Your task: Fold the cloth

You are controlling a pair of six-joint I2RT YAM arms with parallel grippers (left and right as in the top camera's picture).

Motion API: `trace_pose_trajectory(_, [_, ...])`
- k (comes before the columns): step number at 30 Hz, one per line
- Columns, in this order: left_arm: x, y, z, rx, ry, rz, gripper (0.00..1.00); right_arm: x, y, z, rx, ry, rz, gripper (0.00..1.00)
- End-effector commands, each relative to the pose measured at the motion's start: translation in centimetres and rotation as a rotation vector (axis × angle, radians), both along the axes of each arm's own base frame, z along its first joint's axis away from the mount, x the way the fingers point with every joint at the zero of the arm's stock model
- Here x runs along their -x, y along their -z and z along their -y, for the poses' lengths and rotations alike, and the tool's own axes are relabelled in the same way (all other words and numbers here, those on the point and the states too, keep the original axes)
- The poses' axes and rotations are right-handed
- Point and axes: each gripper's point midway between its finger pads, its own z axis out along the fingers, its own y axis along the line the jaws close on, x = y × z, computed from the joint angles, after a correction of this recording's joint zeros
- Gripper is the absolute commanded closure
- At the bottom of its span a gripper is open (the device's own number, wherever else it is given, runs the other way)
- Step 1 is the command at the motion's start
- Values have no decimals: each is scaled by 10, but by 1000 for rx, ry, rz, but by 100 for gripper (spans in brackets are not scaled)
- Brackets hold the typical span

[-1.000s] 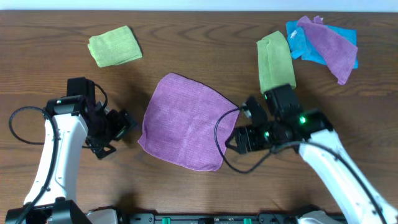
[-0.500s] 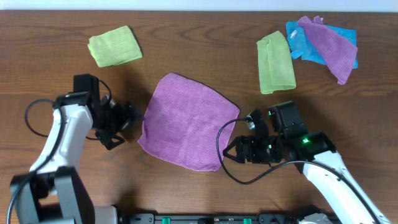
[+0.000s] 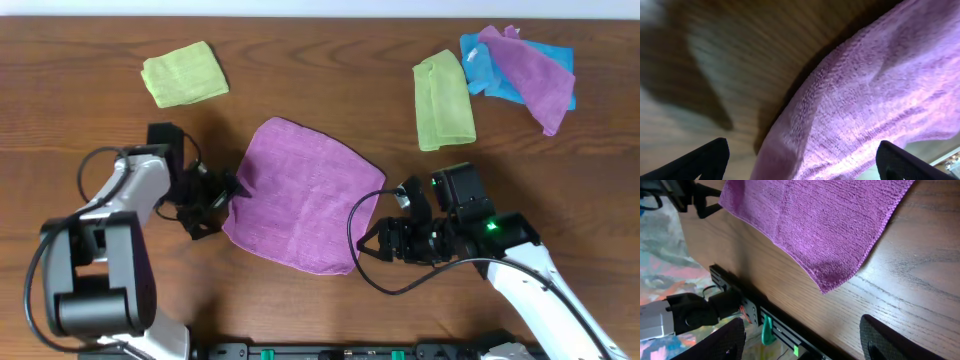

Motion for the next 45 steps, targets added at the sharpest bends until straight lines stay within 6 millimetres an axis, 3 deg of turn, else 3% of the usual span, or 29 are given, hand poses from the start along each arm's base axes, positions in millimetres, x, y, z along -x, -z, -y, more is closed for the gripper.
trace_pose_trajectory(1, [6,8,10,24,4,-42,4,0,-3,0,-19,18,-8,26])
trace_pose_trajectory(2, [6,10,11,24,9,-47,0,0,-3,0,-19,18,-8,27])
trace_pose_trajectory(4, [7,12,12,23,12,-55,13,0,-3,0,-19,17,-9,26])
trace_pose_trajectory(7, [7,13,13,23,15,-52,44,0,-3,0,-20,20,-11,26])
trace_pose_trajectory(8, [6,13,13,23,15,-50,57,0,-3,0,-20,24,-16,26])
trace_pose_trajectory(10, [6,13,13,24,15,-50,94,1,-3,0,-20,32,-25,26])
trace_pose_trajectory(15, [5,13,14,30,27,-38,94,5,4,3,-3,35,-45,24])
trace_pose_trajectory(21, [-2,0,20,107,55,12,94,17,38,5,-17,92,-114,22])
trace_pose_trajectory(29, [9,-3,23,127,77,-25,94,23,73,1,-99,219,-184,23])
trace_pose_trajectory(45, [19,-11,34,191,92,-58,94,24,99,5,-58,308,-198,29])
